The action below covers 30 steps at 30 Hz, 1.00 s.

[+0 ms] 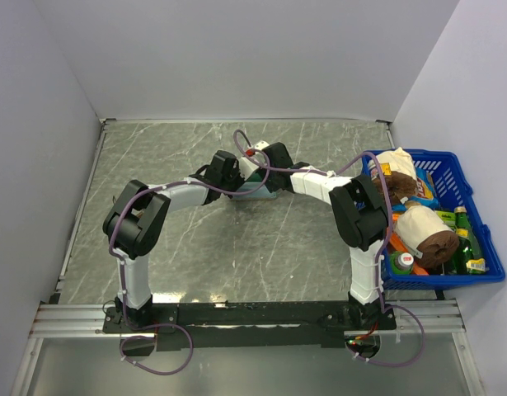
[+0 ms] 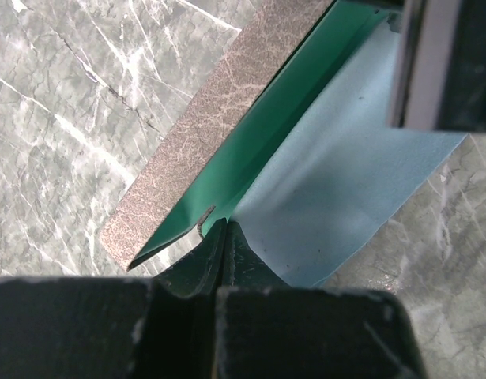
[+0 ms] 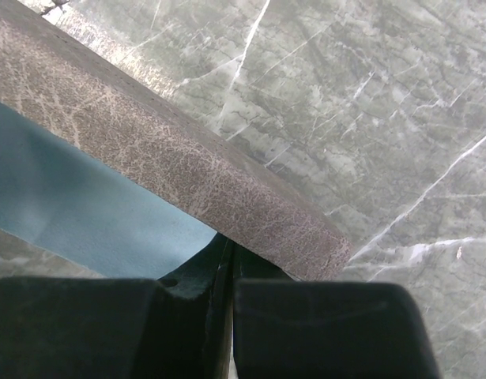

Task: Organize the sunglasses
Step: Place the folded cleaning cloth at the center of the board.

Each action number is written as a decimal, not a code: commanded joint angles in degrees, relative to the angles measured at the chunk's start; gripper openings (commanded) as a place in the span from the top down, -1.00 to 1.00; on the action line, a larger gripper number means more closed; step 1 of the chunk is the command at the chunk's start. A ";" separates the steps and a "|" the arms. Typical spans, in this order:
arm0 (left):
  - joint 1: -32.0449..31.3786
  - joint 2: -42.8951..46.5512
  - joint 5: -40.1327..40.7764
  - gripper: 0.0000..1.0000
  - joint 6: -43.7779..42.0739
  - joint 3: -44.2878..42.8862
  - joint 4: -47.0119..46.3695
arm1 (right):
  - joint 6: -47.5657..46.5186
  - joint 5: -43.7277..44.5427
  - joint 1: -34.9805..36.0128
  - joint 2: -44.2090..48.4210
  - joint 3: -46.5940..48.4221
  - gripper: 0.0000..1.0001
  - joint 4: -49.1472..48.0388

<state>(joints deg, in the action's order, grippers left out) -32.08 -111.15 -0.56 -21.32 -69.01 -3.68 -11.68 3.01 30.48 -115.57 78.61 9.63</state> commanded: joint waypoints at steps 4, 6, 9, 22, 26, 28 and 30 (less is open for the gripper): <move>-0.44 2.70 1.96 0.98 -0.56 0.28 -2.65 | -0.89 1.65 0.90 3.95 -1.26 1.00 -3.83; -0.44 2.70 2.05 0.98 -0.56 0.28 -2.65 | -0.97 1.65 0.98 4.04 -1.44 1.00 -3.83; -0.53 2.43 2.31 0.98 -0.65 0.20 -2.65 | -0.97 1.74 0.90 4.04 -1.53 1.00 -4.00; -0.53 2.26 3.28 0.98 -0.91 0.55 -3.17 | -1.32 1.30 1.25 4.65 -2.23 1.00 -5.15; -0.62 2.26 3.63 0.98 -1.18 0.63 -3.35 | -1.41 1.56 1.34 4.65 -2.32 1.00 -5.32; -0.62 2.26 3.81 0.98 -1.18 0.72 -3.87 | -1.41 1.74 1.34 4.65 -2.41 1.00 -5.41; -0.62 2.26 3.81 0.98 -1.18 0.81 -4.05 | -1.50 1.83 1.42 4.83 -2.58 1.00 -5.50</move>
<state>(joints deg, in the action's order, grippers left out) -32.42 -111.15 1.52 -21.85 -68.58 -4.99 -11.73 4.14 30.57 -115.02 76.53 6.13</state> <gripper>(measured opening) 0.015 0.007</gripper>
